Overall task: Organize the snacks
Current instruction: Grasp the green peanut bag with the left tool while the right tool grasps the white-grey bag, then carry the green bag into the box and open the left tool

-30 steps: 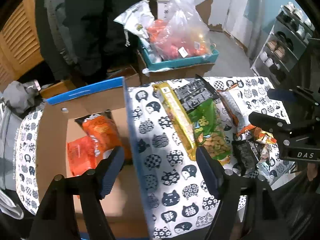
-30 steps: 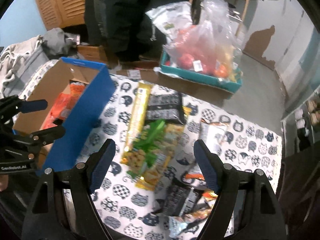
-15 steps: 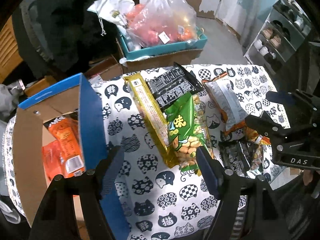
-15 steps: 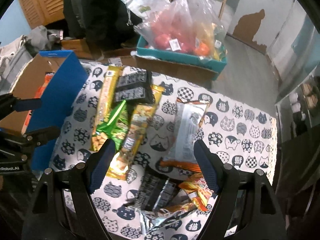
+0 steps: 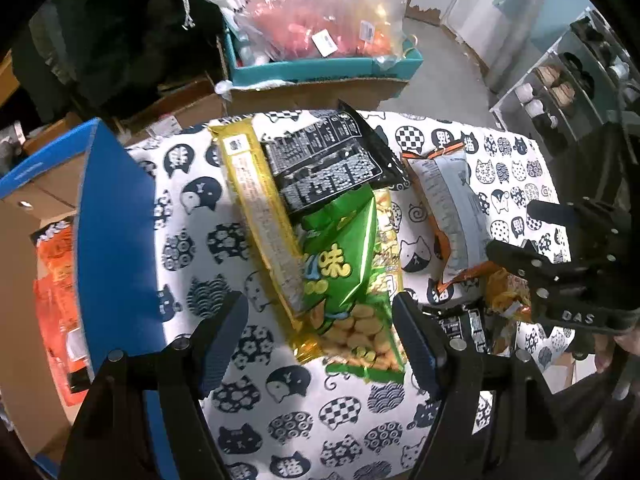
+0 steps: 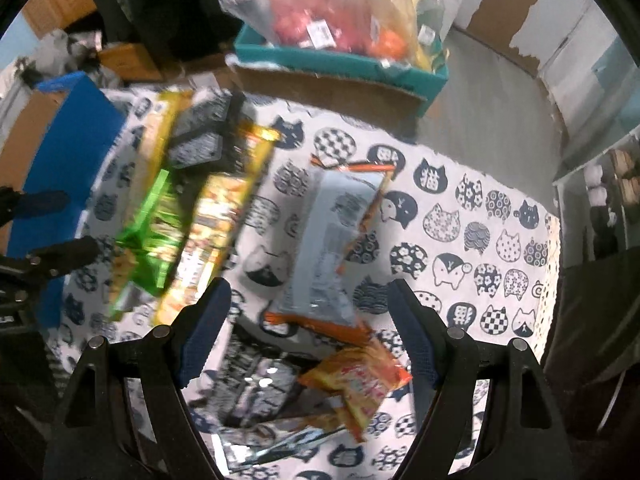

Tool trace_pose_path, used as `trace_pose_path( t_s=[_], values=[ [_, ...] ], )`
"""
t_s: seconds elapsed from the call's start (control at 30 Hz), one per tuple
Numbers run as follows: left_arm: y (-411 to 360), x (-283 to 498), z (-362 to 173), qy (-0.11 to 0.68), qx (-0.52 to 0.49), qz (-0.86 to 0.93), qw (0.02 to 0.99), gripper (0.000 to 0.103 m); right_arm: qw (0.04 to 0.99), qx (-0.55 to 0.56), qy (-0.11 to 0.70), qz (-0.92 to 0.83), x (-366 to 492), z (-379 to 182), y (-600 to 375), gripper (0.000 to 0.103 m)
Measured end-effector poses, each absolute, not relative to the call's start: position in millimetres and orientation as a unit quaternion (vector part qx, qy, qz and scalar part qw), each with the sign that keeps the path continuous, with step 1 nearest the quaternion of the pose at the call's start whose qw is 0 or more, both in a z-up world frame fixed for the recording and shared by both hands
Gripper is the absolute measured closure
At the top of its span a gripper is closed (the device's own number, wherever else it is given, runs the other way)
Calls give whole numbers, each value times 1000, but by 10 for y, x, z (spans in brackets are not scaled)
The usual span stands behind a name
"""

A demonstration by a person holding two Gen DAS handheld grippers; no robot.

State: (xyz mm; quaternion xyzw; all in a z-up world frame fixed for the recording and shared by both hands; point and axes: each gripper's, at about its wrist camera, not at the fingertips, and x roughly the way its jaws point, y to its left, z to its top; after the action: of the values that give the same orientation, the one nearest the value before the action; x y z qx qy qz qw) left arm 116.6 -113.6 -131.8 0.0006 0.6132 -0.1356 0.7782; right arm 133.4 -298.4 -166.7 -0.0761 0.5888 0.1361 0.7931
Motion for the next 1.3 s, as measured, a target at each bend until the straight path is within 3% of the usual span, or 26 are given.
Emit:
trace_pose_path(
  t_s=[0.33, 0.87, 0.9, 0.93, 0.97, 1.03, 1.3],
  values=[
    [-1368, 1253, -1617, 642, 10, -143, 753, 27, 771, 4, 624, 126, 1593, -2202, -3148, 23],
    [-1600, 1230, -1848, 636, 62, -161, 753, 24, 779, -43, 611, 132, 1754, -2536, -2950, 24],
    [-1599, 1226, -1852, 634, 67, -160, 754, 26, 780, -46, 609, 134, 1758, -2541, -2936, 26],
    [-1597, 1215, -1853, 630, 75, -157, 757, 35, 780, -47, 608, 137, 1763, -2544, -2924, 33],
    [-1600, 1198, -1850, 625, 84, -154, 761, 37, 779, -47, 609, 142, 1761, -2556, -2907, 38],
    [-1608, 1168, -1841, 618, 88, -163, 764, 42, 774, -49, 614, 148, 1737, -2587, -2864, 63],
    [-1538, 1077, -1700, 600, 82, -170, 777, 54, 796, -57, 585, 143, 1612, -2300, -2907, 67]
  ],
)
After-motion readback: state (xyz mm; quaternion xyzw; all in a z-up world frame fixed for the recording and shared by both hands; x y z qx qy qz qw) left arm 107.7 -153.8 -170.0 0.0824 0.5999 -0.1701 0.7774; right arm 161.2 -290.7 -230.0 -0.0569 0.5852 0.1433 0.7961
